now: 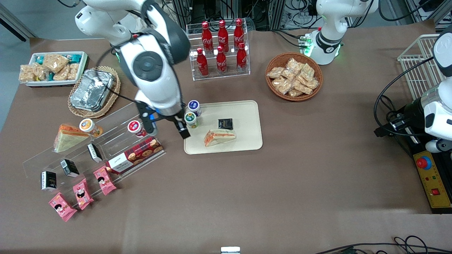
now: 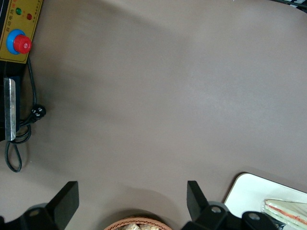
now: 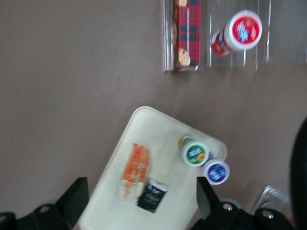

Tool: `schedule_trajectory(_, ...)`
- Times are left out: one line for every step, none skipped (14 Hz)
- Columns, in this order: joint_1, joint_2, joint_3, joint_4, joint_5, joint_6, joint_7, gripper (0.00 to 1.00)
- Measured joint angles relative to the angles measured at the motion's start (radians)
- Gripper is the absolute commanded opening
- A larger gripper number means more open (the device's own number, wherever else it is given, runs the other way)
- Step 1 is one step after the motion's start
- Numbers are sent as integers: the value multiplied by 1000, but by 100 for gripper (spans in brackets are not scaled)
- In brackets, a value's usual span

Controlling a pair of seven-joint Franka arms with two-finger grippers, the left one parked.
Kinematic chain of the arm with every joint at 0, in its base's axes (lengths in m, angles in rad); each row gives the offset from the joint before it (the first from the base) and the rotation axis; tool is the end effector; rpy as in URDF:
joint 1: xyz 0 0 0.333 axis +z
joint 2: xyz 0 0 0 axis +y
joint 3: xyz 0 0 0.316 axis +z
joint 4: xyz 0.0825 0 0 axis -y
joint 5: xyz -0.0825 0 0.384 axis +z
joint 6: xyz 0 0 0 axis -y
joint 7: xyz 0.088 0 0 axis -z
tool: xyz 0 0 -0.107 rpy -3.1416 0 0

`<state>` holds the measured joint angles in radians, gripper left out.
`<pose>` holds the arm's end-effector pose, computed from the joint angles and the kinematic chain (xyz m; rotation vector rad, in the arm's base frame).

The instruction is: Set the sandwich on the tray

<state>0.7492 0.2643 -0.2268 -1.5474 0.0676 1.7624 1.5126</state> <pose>0.5412 0.3352 0.4975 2.7298 -1.4880 -0.0441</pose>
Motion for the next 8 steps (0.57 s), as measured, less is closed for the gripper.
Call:
schedule_trajectory(-12, -16, -1, -1, -1, -26, -118, 100)
schedule_trajectory(-21, -28, -5, -1, -3, -42, -217, 100)
schedule_trajectory(-29, -38, -12, -1, -6, -52, -284, 100)
schedule_trajectory(-36, -49, -21, -1, -11, -57, -336, 100)
schedule_trajectory(-42, -60, -30, -1, -22, -63, -396, 100)
schedule_trajectory(-48, -72, -36, -1, -42, -70, -464, 100)
schedule_trajectory(-58, -85, -44, -2, -58, -76, -547, 100)
schedule_trajectory(-76, -98, -50, -2, -64, -81, -647, 100)
